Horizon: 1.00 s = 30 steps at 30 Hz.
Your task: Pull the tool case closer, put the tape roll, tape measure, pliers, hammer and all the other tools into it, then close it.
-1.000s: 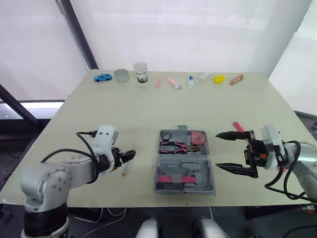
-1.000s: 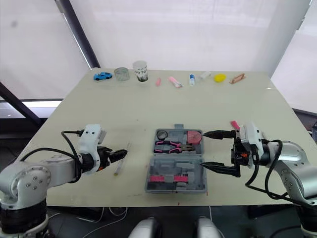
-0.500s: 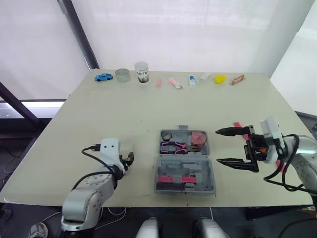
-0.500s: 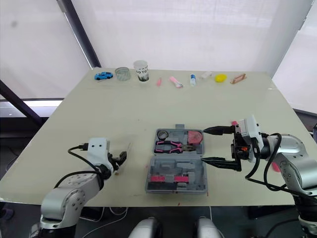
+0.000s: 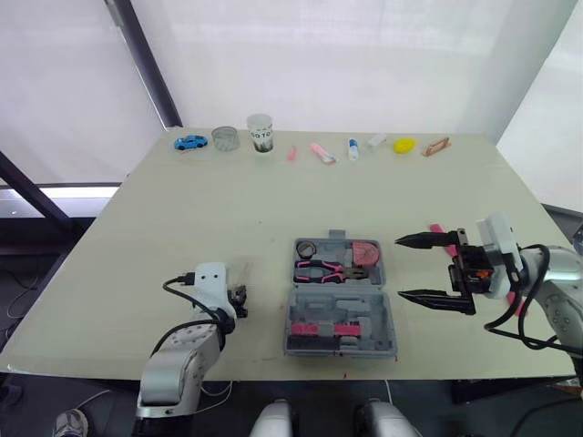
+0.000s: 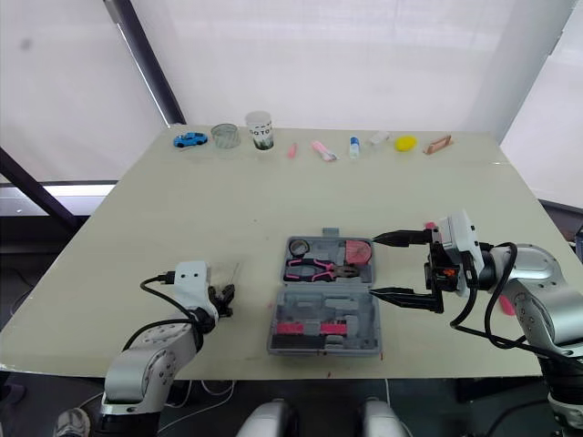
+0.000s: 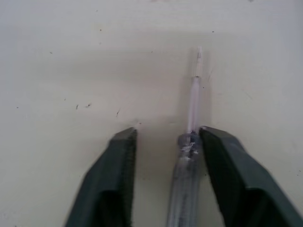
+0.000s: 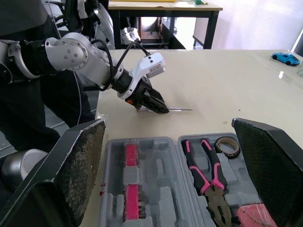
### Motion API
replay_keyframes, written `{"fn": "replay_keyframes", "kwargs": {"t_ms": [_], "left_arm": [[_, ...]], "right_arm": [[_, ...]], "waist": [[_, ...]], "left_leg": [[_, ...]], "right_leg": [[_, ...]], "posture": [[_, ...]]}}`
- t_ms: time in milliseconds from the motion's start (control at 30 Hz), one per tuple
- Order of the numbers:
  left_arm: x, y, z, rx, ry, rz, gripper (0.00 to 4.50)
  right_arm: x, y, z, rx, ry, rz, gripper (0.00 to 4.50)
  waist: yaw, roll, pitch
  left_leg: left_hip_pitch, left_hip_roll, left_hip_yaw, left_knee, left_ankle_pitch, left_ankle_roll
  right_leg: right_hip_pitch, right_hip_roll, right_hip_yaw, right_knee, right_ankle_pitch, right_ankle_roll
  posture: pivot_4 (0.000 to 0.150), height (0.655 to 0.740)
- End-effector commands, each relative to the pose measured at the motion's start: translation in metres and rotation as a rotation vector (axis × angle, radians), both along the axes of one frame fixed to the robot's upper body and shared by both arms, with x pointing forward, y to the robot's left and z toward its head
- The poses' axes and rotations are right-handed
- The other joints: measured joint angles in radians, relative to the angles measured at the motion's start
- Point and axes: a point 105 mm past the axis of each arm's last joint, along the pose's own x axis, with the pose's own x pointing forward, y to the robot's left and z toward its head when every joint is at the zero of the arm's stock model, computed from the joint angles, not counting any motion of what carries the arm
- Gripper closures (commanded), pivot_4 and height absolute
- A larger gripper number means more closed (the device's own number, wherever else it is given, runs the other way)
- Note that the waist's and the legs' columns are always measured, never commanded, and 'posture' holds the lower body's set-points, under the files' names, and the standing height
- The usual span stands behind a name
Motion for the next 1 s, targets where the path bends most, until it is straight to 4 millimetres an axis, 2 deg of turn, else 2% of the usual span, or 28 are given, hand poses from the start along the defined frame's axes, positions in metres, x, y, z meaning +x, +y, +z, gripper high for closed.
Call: {"fn": "replay_keyframes", "kwargs": {"t_ms": [33,67,200,300,367,467,567,600,700,833,1000], "left_arm": [[-0.005,-0.007,-0.004,-0.011,0.014,-0.023,4.31],[-0.005,-0.006,-0.004,-0.009,0.015,-0.022,4.43],[-0.009,-0.004,-0.001,-0.003,0.003,-0.040,4.41],[-0.011,-0.008,0.017,-0.018,-0.064,-0.153,4.41],[-0.013,-0.019,0.040,-0.012,-0.139,-0.322,4.41],[-0.019,-0.030,0.057,-0.018,-0.163,-0.516,4.41],[-0.040,-0.055,0.072,-0.013,-0.076,-0.944,4.41],[-0.043,-0.058,0.075,0.005,-0.057,-1.023,4.41],[-0.035,-0.062,0.081,0.056,-0.015,-1.146,4.41],[-0.023,-0.080,0.086,0.153,0.032,-1.329,4.41],[-0.004,-0.101,0.084,0.231,0.151,-1.430,4.41]], "right_arm": [[-0.002,0.000,0.008,0.007,-0.041,0.008,0.00],[-0.002,0.000,0.008,0.008,-0.040,0.008,0.00],[-0.003,0.000,0.006,0.018,-0.032,0.006,0.00],[-0.003,0.000,0.005,0.028,-0.026,0.001,0.00],[-0.003,-0.001,0.005,0.030,-0.026,-0.002,0.00],[-0.003,-0.001,0.004,0.030,-0.026,-0.004,0.00],[-0.002,-0.006,0.001,0.021,-0.029,-0.025,0.00],[-0.002,-0.007,0.000,0.020,-0.030,-0.032,0.00],[-0.004,-0.013,-0.002,0.007,-0.034,-0.062,0.00],[-0.010,-0.026,-0.010,-0.036,-0.029,-0.110,0.00],[-0.015,-0.040,-0.016,-0.061,-0.017,-0.177,0.00]], "waist": [[0.001,0.000,0.000],[0.001,0.000,0.000],[-0.001,0.000,0.000],[-0.002,0.000,0.000],[-0.002,0.000,0.000],[-0.003,0.000,0.000],[-0.002,0.000,0.001],[-0.001,0.000,0.001],[0.001,0.002,0.001],[0.002,0.001,0.001],[-0.001,0.001,0.002]], "left_leg": [[0.000,0.000,0.000,0.000,0.000,0.000],[0.000,0.000,0.000,0.000,0.000,0.000],[0.000,0.000,0.000,0.000,0.000,0.000],[0.000,0.000,0.000,0.000,0.000,0.000],[0.000,0.000,0.000,0.000,0.000,0.000],[0.000,0.001,0.001,0.000,0.000,0.000],[0.000,0.001,0.001,0.000,0.000,0.000],[0.000,0.001,0.001,0.000,0.000,0.000],[0.000,0.001,0.002,-0.001,0.000,0.000],[-0.001,0.000,0.002,-0.001,0.000,0.000],[-0.001,0.001,0.002,-0.001,0.000,0.000]], "right_leg": [[0.000,0.000,0.000,0.000,0.000,0.000],[0.000,0.000,0.000,0.000,0.000,0.000],[0.000,0.000,0.000,0.000,0.000,0.000],[0.000,0.000,0.000,0.000,0.000,0.000],[0.000,0.001,0.000,0.000,0.000,0.000],[0.000,0.002,-0.001,0.000,0.000,-0.001],[0.000,0.002,-0.001,0.000,-0.001,-0.001],[0.000,0.002,-0.001,-0.001,-0.001,-0.001],[0.000,0.001,-0.001,-0.002,-0.001,-0.001],[0.000,0.002,0.000,-0.002,-0.001,0.000],[0.000,0.004,0.000,-0.002,-0.001,0.000]], "posture": [[0.150,0.7400],[0.150,0.7400],[0.150,0.7400],[0.150,0.7400],[0.150,0.7400],[0.150,0.7400],[0.150,0.7400],[0.150,0.7400],[0.150,0.7400],[0.150,0.7400],[0.150,0.7400]]}}
